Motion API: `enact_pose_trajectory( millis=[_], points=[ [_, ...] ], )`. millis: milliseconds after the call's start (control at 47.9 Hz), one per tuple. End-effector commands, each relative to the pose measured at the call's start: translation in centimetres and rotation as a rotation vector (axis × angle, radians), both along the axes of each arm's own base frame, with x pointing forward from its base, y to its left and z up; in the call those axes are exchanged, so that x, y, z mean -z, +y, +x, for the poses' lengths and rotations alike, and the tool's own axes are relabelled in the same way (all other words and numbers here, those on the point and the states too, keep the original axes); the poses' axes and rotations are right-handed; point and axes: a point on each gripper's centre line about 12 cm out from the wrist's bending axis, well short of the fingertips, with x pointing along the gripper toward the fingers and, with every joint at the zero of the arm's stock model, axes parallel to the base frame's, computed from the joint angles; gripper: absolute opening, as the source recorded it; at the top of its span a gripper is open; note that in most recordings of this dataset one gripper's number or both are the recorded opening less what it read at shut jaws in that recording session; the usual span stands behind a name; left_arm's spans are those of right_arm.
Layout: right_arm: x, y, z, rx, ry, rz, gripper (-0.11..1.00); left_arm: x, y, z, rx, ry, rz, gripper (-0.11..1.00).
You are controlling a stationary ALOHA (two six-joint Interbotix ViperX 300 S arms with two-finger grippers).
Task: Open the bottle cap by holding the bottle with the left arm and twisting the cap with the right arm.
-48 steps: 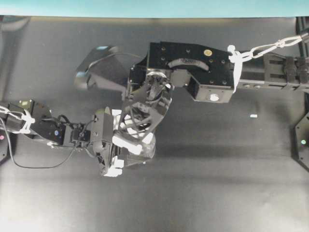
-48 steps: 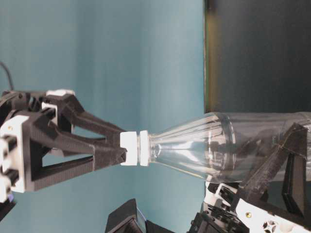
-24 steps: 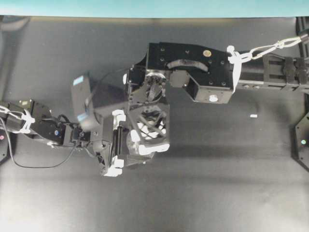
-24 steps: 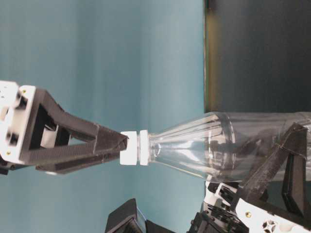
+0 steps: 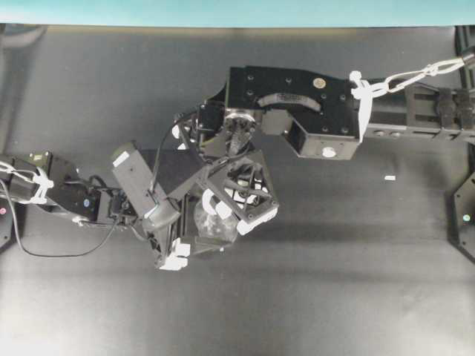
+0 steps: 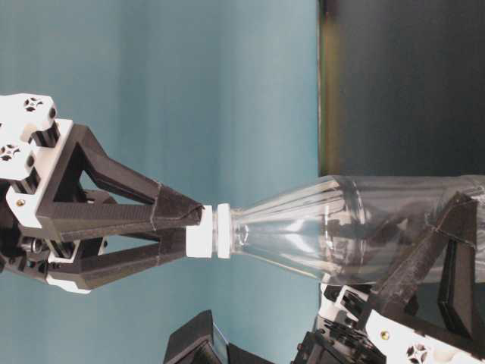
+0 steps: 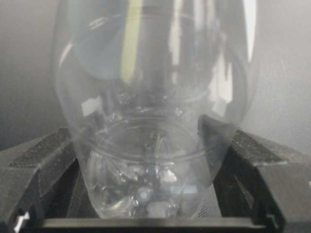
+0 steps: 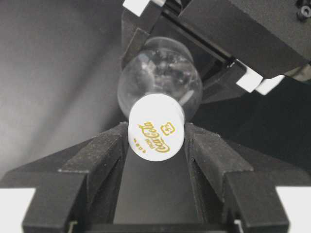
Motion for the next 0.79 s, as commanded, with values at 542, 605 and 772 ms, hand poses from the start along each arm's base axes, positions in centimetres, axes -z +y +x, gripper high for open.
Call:
enact_pose_trajectory(
  millis=[542,605,772],
  points=[
    [0.8,-1.0,-0.7,0.062,-0.011,-0.044,0.41,0.2,0.0,-0.1,0.001,0.020,0.004,0.82],
    [0.7,-0.9,-0.9,0.062,-0.028,-0.056,0.55,0.2,0.0,-0.1,0.003,0.021,0.005,0.82],
    [-0.2,-0.9,-1.5,0.082,-0.084,-0.057,0.78,0.2,0.1,-0.2,0.001,0.026,0.005,0.82]
  ],
)
